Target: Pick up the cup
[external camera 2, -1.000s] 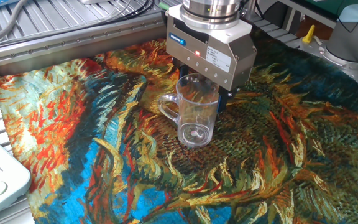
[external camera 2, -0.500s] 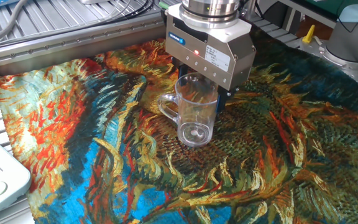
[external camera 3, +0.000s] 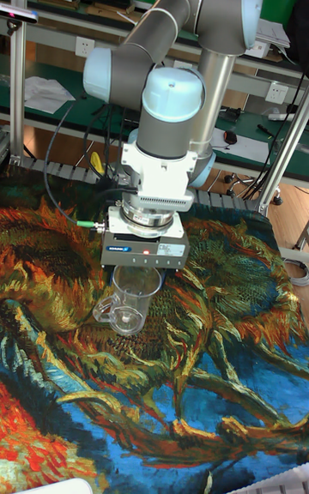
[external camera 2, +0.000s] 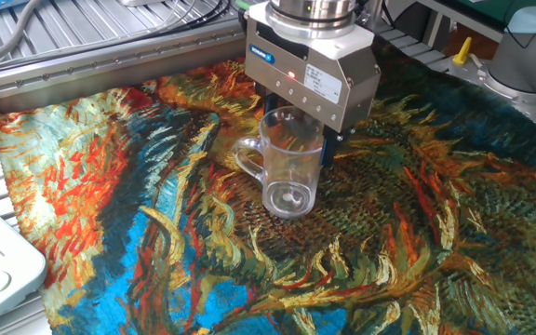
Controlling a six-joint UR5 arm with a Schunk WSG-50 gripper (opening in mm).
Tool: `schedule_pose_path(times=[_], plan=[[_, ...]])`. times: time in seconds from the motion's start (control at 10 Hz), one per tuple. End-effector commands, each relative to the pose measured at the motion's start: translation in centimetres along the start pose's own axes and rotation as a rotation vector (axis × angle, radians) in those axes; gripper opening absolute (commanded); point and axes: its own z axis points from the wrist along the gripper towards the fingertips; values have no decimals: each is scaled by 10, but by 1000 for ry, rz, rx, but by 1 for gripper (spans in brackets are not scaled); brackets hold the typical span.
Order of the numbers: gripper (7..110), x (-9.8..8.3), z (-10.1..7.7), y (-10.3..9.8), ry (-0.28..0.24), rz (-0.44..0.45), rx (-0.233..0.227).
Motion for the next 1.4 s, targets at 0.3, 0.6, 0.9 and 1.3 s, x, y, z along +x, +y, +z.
schedule_pose_path(times=[0.3, 0.6, 0.9, 1.3], plan=[[88, -10, -36, 3, -14, -5, -30], [88, -12, -49, 0, -15, -8, -25], [88, -10, -59, -8, -8, -15, -6], [88, -9, -71, -6, 1, -18, -13]])
